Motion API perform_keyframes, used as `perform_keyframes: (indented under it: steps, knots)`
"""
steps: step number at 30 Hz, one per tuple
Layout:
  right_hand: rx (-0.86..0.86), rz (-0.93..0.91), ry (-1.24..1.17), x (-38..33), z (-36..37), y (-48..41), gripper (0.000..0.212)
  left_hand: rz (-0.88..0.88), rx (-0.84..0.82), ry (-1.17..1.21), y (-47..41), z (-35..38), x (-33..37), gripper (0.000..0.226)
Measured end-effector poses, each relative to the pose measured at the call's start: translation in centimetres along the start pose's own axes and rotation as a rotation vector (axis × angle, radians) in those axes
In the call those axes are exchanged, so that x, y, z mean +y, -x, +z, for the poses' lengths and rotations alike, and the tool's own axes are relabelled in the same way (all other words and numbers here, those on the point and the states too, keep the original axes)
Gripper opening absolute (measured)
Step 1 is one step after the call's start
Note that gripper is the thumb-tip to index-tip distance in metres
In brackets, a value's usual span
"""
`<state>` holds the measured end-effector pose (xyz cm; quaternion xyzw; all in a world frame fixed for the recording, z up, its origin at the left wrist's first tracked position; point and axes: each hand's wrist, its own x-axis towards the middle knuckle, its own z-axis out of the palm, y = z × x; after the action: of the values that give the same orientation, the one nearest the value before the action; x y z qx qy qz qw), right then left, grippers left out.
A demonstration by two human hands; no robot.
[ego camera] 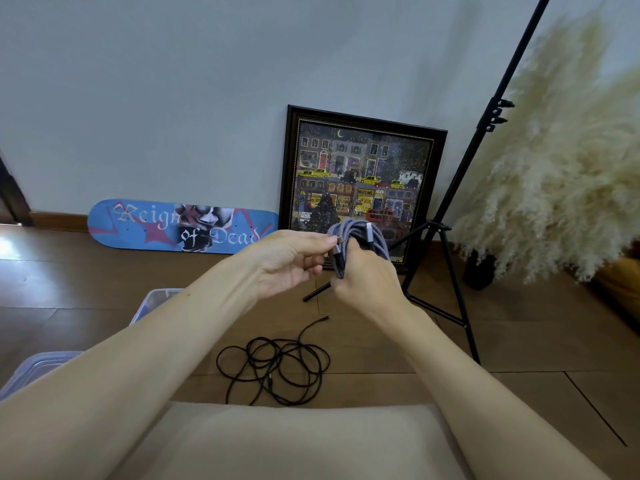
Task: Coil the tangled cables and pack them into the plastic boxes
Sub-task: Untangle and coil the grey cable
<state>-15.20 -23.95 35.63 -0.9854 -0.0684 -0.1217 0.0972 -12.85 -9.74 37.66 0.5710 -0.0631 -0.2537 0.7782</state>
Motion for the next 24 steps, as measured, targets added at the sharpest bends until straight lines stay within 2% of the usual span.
perform_keyframes:
  steps: [3,9,15,19,24]
  knots:
    - [-0.011,0.04,-0.052,0.2,0.4,-0.1,0.024,-0.006,0.014,0.008,-0.2,0.2,0.0,0.004]
    - [0.003,-0.022,-0.034,0.9,0.5,-0.2,0.026,0.008,-0.005,0.006,-0.6,0.5,-0.3,0.01]
    - [-0.07,-0.026,-0.151,0.7,0.2,-0.3,0.031,0.012,-0.028,-0.009,-0.1,-0.1,0.1,0.004]
    - [-0.124,-0.033,-0.19,0.8,0.3,-0.3,0.035,-0.01,-0.078,-0.087,0.1,-0.5,0.2,0.017]
    - [-0.145,-0.055,-0.148,0.6,0.1,-0.2,0.047,0.01,-0.05,-0.14,0.0,-0.4,0.1,0.005]
